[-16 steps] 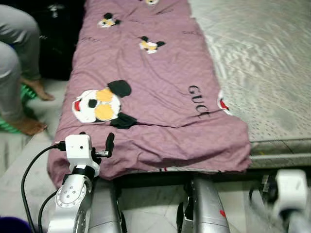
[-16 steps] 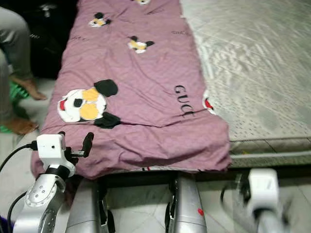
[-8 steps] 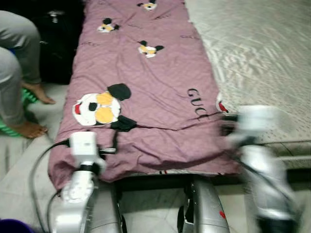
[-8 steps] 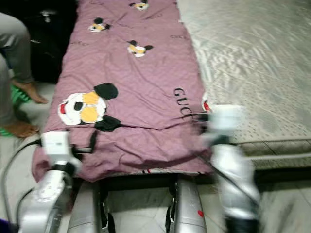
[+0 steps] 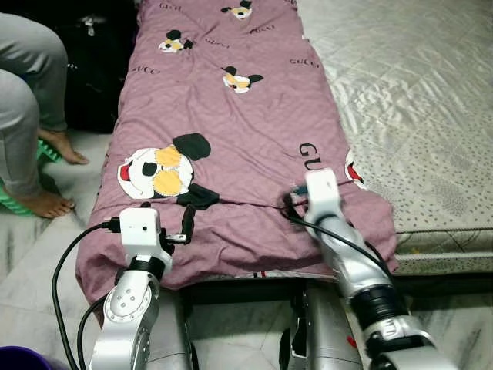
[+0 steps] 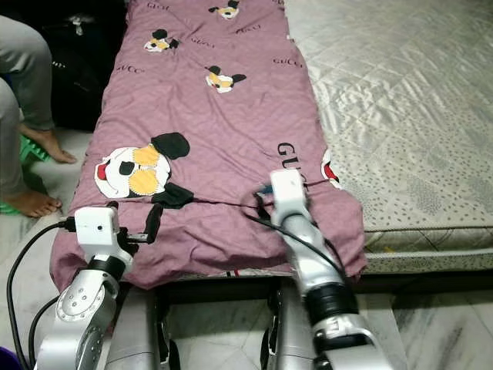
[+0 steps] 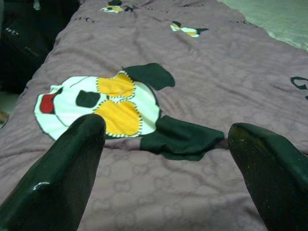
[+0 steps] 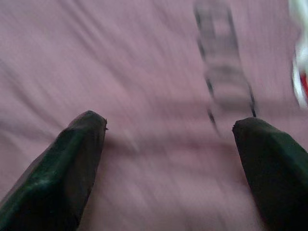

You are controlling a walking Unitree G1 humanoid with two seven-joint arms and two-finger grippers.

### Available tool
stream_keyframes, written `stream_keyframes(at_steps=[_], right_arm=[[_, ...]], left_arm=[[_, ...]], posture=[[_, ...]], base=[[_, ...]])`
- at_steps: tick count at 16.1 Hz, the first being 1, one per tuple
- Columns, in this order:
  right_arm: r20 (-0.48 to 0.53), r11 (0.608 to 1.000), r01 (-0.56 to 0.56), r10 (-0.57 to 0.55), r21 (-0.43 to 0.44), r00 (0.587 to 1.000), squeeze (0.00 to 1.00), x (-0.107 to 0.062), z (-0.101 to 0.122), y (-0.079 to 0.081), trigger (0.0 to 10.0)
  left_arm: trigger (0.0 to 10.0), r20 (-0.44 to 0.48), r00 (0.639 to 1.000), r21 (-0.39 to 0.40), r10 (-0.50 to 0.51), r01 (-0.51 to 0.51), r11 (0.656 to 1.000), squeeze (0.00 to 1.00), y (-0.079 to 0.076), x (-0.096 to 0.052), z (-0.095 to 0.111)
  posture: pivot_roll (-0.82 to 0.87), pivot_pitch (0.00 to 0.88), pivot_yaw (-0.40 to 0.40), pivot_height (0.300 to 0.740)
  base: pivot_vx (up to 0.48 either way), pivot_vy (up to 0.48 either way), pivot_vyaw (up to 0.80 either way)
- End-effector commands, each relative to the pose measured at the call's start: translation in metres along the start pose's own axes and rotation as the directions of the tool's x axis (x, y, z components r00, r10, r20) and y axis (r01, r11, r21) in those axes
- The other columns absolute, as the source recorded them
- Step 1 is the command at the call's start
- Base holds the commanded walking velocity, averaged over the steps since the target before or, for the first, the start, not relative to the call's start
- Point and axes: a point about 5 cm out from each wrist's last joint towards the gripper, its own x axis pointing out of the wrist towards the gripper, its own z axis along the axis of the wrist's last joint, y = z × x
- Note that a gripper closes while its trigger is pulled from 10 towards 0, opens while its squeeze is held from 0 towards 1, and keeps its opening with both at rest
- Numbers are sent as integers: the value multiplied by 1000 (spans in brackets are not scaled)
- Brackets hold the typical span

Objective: Clean up the room

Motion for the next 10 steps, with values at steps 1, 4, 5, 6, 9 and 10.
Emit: stream_keyframes(at_steps=[1,4,5,6,9,10], right_arm=[[-102,998,59,-57,17,993,1000,-5,-24,-18,10000],[-189,991,128,-117,47,975,1000,-20,-56,-44,10000],[-213,986,161,-147,52,966,1000,-28,-68,-55,10000],[-233,982,180,-161,60,959,1000,-37,-77,-62,10000],[-242,978,189,-164,86,956,1000,-67,-92,-68,10000],[-179,976,192,-172,104,969,1000,-73,-85,-70,10000]], left_arm=[[10000,1,999,8,34,-34,999,0,6,-5,-1],[10000,-10,999,-4,47,-47,999,0,8,-5,-3],[10000,-10,999,-3,46,-46,999,0,8,-4,-3],[10000,-11,999,-2,45,-45,999,0,8,-3,-4],[10000,-15,999,2,35,-35,999,0,8,0,-5],[10000,-13,999,3,32,-32,999,0,8,1,-4]], posture=[[59,148,-13,535],[55,148,-13,535],[55,148,-13,535],[32,146,-4,535],[13,142,9,535],[7,140,14,535]], base=[[0,0,0],[0,0,0],[0,0,0],[0,0,0],[0,0,0],[0,0,0]])
